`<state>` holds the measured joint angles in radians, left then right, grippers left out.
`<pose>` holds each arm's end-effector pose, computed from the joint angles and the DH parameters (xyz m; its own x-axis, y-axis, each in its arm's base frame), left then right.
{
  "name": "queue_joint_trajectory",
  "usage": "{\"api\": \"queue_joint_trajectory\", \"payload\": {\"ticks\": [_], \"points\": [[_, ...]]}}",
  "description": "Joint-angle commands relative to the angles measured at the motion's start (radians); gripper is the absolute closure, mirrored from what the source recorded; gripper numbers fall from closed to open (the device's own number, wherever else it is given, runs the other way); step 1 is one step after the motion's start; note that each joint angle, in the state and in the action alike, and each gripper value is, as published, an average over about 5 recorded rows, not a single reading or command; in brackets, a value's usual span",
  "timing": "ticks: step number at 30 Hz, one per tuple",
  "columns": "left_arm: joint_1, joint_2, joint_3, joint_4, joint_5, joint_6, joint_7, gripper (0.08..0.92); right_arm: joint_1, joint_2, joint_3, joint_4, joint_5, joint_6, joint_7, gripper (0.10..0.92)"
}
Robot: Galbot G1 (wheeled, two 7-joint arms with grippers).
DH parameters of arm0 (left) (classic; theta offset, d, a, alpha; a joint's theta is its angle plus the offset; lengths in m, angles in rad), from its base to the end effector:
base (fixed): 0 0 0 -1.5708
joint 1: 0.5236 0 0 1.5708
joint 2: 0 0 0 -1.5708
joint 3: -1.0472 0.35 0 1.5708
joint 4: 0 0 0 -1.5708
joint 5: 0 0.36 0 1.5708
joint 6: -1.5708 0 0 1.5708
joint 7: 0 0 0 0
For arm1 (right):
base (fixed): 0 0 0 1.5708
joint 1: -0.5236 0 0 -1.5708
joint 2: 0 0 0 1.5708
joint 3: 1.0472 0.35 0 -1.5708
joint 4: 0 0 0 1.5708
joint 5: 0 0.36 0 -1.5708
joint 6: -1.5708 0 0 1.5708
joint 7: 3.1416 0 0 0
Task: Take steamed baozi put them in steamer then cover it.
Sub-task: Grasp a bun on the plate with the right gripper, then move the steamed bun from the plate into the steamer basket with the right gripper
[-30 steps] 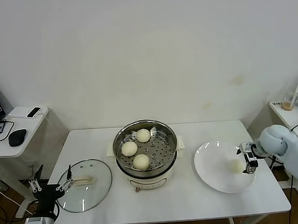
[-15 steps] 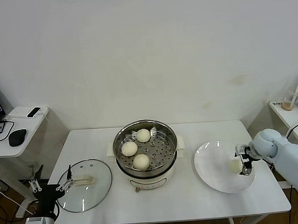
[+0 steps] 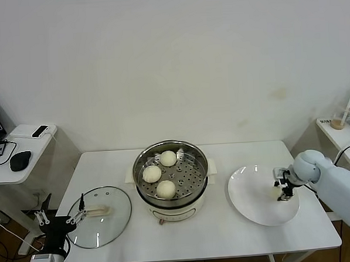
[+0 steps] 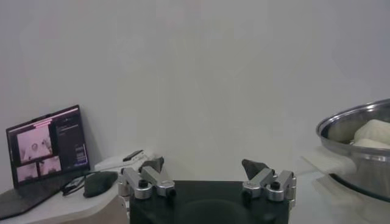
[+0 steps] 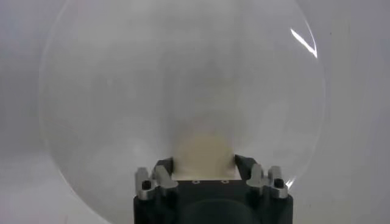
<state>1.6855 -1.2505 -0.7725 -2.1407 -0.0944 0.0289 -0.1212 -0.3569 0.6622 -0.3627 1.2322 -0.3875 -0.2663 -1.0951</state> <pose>0.1618 0.1199 -0.2749 -0.9885 -0.1506 0.0129 -0.1394 0.9414 0.3072 0.4815 -0.2086 -0.2459 -0.2401 0.0186 0.9706 -0.9674 0.0778 -0.2409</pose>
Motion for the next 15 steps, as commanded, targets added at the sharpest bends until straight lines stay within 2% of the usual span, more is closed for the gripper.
{"api": "queue_joint_trajectory", "payload": {"ticks": [1,7,15], "points": [[0.0,0.0,0.001,-0.002,0.0,0.0,0.0,0.177,0.016,-0.02,-0.005,0.013,0.018,-0.003,-0.027,0.476],[-0.002,0.004,0.0,-0.005,-0.001,0.0,0.0,0.177,0.144,-0.097,-0.091,0.098,0.094,-0.019,-0.038,0.474],[-0.001,0.012,-0.003,-0.015,-0.004,0.0,0.001,0.177,0.477,-0.13,-0.335,0.202,0.246,-0.058,-0.034,0.473]]}}
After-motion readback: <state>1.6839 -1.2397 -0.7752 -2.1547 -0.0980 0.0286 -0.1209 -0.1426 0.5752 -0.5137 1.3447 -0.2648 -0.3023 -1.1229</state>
